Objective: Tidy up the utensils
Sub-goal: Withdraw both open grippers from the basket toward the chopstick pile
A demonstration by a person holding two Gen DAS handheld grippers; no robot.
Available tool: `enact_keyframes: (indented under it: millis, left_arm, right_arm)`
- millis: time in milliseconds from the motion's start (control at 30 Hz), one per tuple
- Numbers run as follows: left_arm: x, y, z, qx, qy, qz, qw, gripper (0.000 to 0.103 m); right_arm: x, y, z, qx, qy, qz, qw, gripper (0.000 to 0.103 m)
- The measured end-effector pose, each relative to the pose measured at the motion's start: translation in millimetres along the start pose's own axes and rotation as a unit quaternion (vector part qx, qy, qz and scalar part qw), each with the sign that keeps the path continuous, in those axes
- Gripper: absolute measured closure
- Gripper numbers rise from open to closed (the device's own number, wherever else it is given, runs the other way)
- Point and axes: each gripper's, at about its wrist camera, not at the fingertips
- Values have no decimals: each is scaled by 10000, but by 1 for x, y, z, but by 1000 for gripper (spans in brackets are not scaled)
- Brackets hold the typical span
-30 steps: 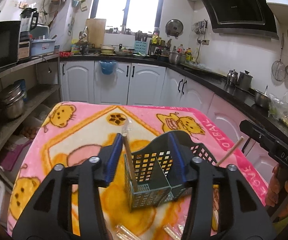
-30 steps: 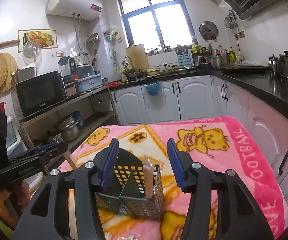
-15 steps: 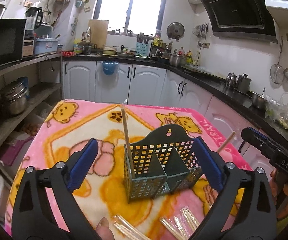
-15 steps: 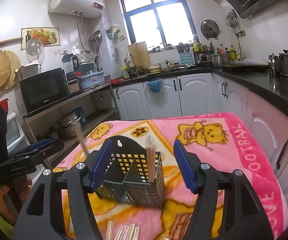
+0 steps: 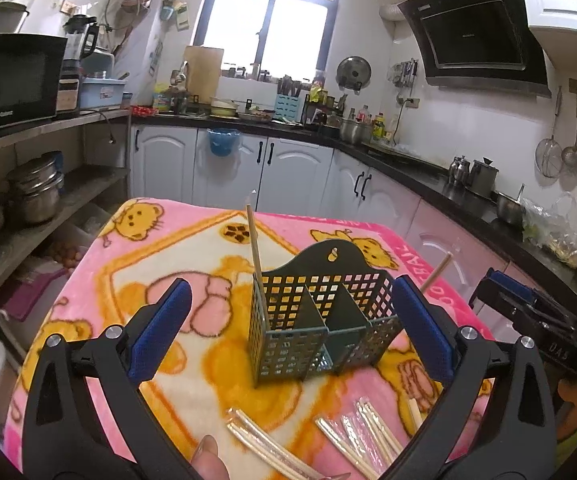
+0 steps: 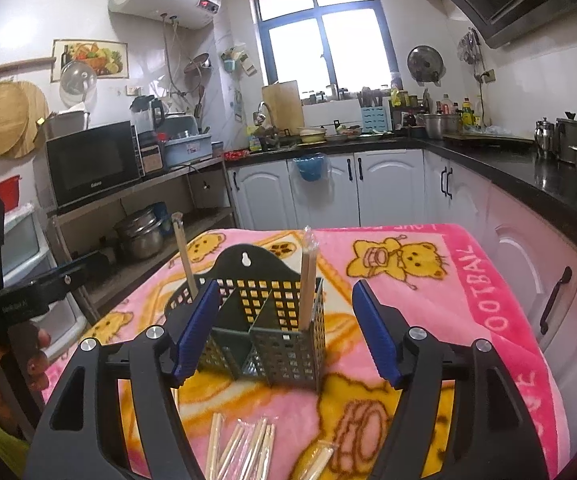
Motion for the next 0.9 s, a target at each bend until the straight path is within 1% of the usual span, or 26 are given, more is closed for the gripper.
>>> enact_keyframes:
  millis: [267, 500, 900]
  left_arm:
    - [1, 5, 16, 39, -145, 57, 9999, 11]
    - [6, 9, 36, 28, -392, 100, 9992, 11]
    - [22, 16, 61, 42, -812, 170, 9965, 11]
  right_arm:
    - [-4, -5, 16, -89, -124, 20, 9999, 37]
    - [-5, -2, 31, -38, -280, 43, 9996, 37]
    - [-7, 1, 54, -41, -507, 147, 9986, 37]
Point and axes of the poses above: each gripper's, at about its wrist camera, not at the fingertips, and x roughly the way its jaws point, y to its right, z to its underside, and after that the axes turned 9 degrees about -y, right-handed
